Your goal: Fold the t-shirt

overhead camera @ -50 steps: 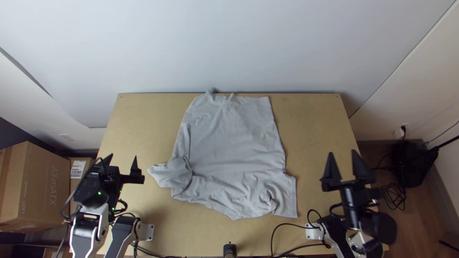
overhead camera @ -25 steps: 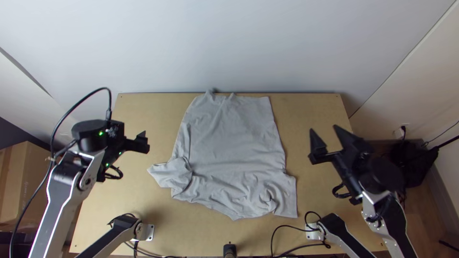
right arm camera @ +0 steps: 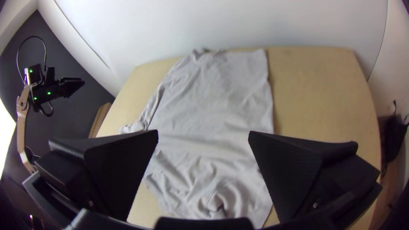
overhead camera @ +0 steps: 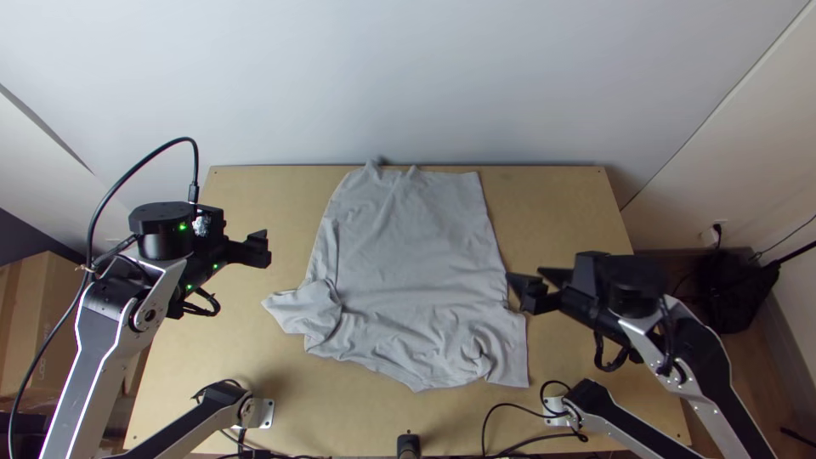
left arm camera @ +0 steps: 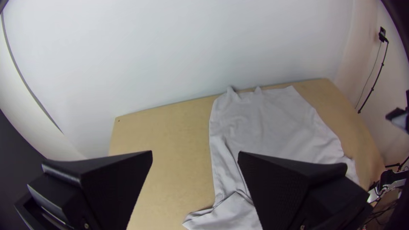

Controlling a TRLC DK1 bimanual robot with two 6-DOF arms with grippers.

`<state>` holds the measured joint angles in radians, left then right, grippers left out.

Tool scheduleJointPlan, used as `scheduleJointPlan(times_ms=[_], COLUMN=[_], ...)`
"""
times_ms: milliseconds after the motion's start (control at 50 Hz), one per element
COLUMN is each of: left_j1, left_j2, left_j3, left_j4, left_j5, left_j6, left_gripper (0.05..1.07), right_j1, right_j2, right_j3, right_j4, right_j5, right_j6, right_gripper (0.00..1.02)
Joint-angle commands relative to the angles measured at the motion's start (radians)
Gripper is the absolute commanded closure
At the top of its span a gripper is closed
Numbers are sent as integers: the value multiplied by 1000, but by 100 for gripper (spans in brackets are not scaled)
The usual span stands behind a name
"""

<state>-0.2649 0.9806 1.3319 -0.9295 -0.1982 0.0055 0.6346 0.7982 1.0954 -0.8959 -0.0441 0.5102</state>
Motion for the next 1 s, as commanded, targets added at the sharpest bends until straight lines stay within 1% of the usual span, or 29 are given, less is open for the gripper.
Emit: scheduleJointPlan(times_ms=[0,40,100,220,280,380,440,580,620,660,700,800,980], left_j1=[-4,-2,3,9,12,23,29,39,41,47,55,58,59], left_j2=[12,10,9,7,6,4,1,-11,-17,-23,-25,-34,-39], left_j3=[21,15,10,4,4,4,1,-13,-20,-30,-37,-51,-54], left_j4=[-23,-23,-23,-23,-23,-23,-23,-22,-19,-14,-14,-9,-6], left_j5=[6,6,6,6,6,6,6,6,6,6,6,6,6], left_j6=[-50,-59,-65,-67,-67,-67,-65,-65,-67,-67,-67,-65,-65], left_gripper=[10,10,10,10,10,10,10,10,10,10,10,10,10], right_j1=[34,47,59,143,154,163,166,178,178,177,177,181,200], right_j2=[15,18,18,35,44,75,95,147,167,188,214,268,366], right_j3=[-46,-65,-95,-161,-189,-243,-281,-335,-341,-342,-344,-347,-344], right_j4=[-60,-75,-78,-95,-100,-101,-100,-89,-80,-74,-74,-69,-54], right_j5=[-77,-111,-134,-143,-160,-244,-296,-313,-313,-313,-316,-350,-362], right_j6=[162,192,235,344,387,468,501,508,511,516,516,511,513], right_gripper=[5,5,5,4,5,5,5,6,10,12,12,12,12])
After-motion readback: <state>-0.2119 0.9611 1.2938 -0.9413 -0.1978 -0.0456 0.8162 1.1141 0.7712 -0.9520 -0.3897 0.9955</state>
